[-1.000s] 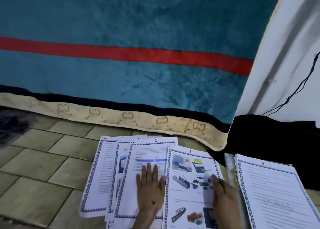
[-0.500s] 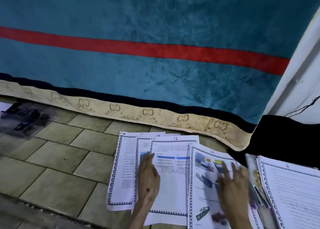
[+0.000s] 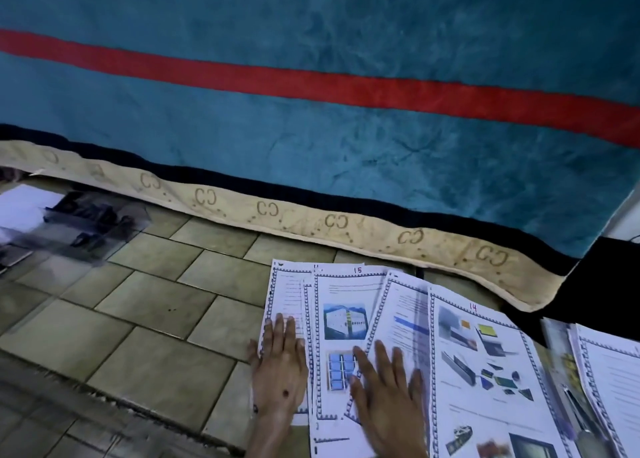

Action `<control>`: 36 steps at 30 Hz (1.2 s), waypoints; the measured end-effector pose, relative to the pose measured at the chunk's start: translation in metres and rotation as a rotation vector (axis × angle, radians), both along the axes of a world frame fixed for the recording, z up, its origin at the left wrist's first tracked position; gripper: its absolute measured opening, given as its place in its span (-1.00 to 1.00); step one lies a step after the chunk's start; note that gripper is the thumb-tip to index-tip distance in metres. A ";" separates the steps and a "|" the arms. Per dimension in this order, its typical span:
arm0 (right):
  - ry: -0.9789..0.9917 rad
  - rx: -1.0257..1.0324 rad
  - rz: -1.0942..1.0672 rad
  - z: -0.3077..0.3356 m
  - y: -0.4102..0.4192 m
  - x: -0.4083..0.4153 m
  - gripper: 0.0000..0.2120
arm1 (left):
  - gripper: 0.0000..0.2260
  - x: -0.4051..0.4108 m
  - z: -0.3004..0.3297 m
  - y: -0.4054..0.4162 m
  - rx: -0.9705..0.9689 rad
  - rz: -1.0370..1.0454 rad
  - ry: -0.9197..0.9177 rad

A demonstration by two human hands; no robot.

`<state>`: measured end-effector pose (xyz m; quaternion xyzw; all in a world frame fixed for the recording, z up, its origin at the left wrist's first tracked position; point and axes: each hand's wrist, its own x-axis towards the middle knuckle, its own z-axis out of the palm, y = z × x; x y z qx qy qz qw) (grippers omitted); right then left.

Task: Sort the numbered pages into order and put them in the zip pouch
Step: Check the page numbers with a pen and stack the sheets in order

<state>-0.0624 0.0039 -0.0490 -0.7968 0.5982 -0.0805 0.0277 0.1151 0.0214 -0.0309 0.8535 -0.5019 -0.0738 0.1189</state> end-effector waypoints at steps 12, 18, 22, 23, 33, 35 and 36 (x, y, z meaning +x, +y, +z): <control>-0.022 -0.132 0.147 -0.005 -0.008 0.027 -0.52 | -0.36 0.000 -0.004 0.002 0.102 -0.077 0.005; -0.108 -0.178 -0.029 -0.005 -0.005 0.020 -0.41 | -0.62 0.001 -0.003 -0.003 -0.038 0.002 0.057; -0.131 -0.194 -0.039 -0.007 -0.005 0.018 -0.39 | -0.45 0.009 0.015 -0.015 -0.166 0.259 0.284; -0.127 -0.202 -0.025 -0.007 -0.006 0.019 -0.42 | -0.41 0.011 0.019 -0.017 -0.157 0.303 0.343; 0.037 -0.219 0.127 -0.013 -0.020 0.038 -0.52 | -0.80 0.073 0.051 0.006 -0.408 0.420 0.885; 0.027 -0.180 0.143 -0.010 -0.021 0.040 -0.53 | -0.77 0.092 0.058 0.018 -0.422 0.503 0.887; 0.018 -0.178 0.156 -0.011 -0.021 0.041 -0.53 | -0.76 0.099 0.066 0.025 -0.431 0.542 0.865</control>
